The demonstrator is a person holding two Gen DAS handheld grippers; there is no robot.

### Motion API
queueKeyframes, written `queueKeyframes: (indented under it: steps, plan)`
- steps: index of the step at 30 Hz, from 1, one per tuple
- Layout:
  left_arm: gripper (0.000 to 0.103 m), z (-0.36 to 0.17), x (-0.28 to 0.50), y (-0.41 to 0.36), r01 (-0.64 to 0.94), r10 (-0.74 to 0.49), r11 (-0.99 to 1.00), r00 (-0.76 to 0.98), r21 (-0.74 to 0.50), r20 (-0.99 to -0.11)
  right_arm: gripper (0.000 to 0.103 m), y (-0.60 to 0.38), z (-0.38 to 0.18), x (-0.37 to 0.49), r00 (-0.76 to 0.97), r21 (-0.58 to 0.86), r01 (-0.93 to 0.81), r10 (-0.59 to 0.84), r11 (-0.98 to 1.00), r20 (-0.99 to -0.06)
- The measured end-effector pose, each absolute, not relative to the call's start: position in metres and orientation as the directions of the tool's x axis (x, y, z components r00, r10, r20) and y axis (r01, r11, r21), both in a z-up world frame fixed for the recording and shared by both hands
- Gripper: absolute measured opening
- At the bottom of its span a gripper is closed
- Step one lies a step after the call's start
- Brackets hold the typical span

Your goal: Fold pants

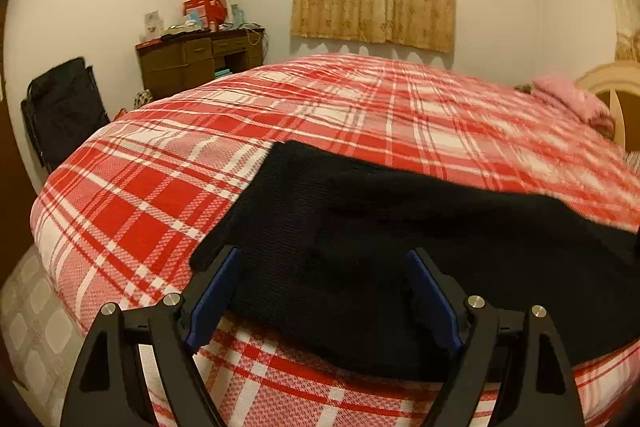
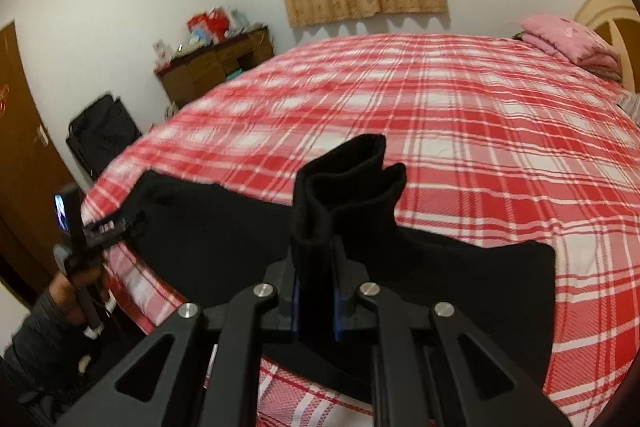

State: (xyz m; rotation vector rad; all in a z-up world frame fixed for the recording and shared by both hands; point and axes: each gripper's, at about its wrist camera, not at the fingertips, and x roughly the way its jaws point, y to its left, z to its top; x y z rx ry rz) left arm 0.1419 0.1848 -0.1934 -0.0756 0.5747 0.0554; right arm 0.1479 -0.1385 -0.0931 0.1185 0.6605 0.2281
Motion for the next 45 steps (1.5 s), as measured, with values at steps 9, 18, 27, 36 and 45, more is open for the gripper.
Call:
queueKeyframes:
  steps: [9, 18, 27, 36, 45]
  plan:
    - [0.085, -0.158, 0.13, 0.143, 0.071, -0.113, 0.992, 0.85, -0.1, -0.515, 0.02, -0.118, -0.139, 0.166, 0.659, 0.13, -0.215, 0.242, 0.968, -0.712]
    - [0.085, -0.161, 0.142, 0.022, 0.411, -0.457, 0.884, 0.657, -0.224, -0.599, 0.063, -0.139, -0.109, 0.136, 0.687, 0.153, -0.258, 0.293, 0.954, -0.665]
    - [0.084, -0.177, 0.154, -0.071, 0.505, -0.558, 0.809, 0.497, -0.302, -0.664, 0.07, -0.224, -0.108, 0.119, 0.777, 0.293, -0.032, 0.208, 0.956, -0.594]
    - [0.011, -0.181, 0.151, -0.09, 0.535, -0.562, 0.794, 0.466, -0.288, -0.683, 0.07, -0.227, -0.115, 0.12, 0.785, 0.34, -0.005, 0.215, 0.94, -0.581]
    - [0.011, -0.155, 0.155, -0.056, 0.481, -0.562, 0.816, 0.534, -0.32, -0.631, 0.073, -0.217, -0.107, 0.11, 0.831, 0.296, -0.041, 0.197, 0.954, -0.521]
